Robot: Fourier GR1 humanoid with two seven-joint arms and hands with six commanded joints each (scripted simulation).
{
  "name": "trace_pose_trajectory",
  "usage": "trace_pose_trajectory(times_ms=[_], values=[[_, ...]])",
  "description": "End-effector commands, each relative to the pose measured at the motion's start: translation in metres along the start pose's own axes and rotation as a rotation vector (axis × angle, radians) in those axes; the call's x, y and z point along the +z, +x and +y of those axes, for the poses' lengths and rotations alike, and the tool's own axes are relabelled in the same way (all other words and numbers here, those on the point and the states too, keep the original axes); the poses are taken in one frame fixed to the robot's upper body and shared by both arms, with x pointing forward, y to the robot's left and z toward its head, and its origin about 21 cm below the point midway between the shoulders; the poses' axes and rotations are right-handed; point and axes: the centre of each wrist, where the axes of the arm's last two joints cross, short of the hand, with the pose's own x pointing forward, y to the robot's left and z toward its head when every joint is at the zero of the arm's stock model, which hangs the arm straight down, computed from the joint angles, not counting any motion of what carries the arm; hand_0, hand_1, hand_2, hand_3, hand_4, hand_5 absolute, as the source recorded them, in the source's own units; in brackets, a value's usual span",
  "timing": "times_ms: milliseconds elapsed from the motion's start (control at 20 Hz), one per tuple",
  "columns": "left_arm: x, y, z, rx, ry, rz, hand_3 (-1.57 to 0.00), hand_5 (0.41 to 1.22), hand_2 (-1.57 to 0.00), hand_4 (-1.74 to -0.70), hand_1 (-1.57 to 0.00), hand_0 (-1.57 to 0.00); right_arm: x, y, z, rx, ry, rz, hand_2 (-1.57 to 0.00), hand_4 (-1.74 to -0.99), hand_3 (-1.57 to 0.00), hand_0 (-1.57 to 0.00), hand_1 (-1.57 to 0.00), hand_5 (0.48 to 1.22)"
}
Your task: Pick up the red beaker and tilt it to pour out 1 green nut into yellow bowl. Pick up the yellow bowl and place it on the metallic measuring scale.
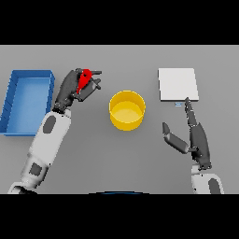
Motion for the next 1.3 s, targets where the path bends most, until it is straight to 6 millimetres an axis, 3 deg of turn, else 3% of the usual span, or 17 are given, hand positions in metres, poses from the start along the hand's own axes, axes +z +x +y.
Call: trace_pose_trajectory(times_ms=[0,300,600,850,950,1000,1200,1250], values=[[0.000,0.003,0.001,-0.046,-0.026,0.001,-1.56,1.125,-1.56,-1.73,-1.56,-1.56,-0.001,0.002,-0.001,0.009,0.000,-0.003,0.00,-1.256,0.00,0.00,0.00,0.671],[-0.006,0.015,0.003,-0.212,-0.080,0.030,-1.56,1.114,-1.57,-1.73,-1.57,-1.57,0.001,0.000,0.002,0.001,0.008,0.026,0.00,-1.254,0.00,0.00,0.00,0.680],[-0.015,0.035,-0.015,-0.679,-0.174,-0.005,-1.57,1.127,-1.57,-1.74,-1.57,-1.57,-0.001,0.006,0.002,-0.006,0.013,0.019,0.00,-1.256,0.00,0.00,0.00,0.690],[-0.024,0.050,-0.022,-0.972,-0.238,-0.063,-1.57,1.190,-1.57,-1.74,-1.57,-1.57,0.004,0.005,0.001,-0.008,0.011,0.014,0.00,-1.274,0.00,0.00,0.00,0.704],[-0.027,0.057,-0.020,-1.066,-0.276,-0.108,-1.57,1.201,-1.57,-1.65,-1.57,-1.57,0.003,0.005,0.001,-0.013,0.009,0.017,0.00,-1.284,0.00,0.00,0.00,0.705],[-0.030,0.065,-0.025,-1.113,-0.294,-0.127,-1.57,1.205,-1.57,-1.67,-1.57,-1.57,0.000,0.005,0.001,-0.024,0.002,0.022,0.00,-1.283,0.00,0.00,0.00,0.702],[-0.039,0.079,-0.033,-1.323,-0.410,-0.172,-1.28,1.215,-1.57,-1.70,-1.57,-1.57,0.003,0.001,0.008,-0.055,-0.010,0.019,0.00,-1.292,0.00,0.00,0.00,0.678],[-0.039,0.082,-0.039,-1.366,-0.437,-0.200,-1.34,1.216,-1.57,-1.71,-1.57,-1.57,0.004,0.000,0.009,-0.064,-0.011,0.016,0.00,-1.294,0.00,0.00,0.00,0.672]])
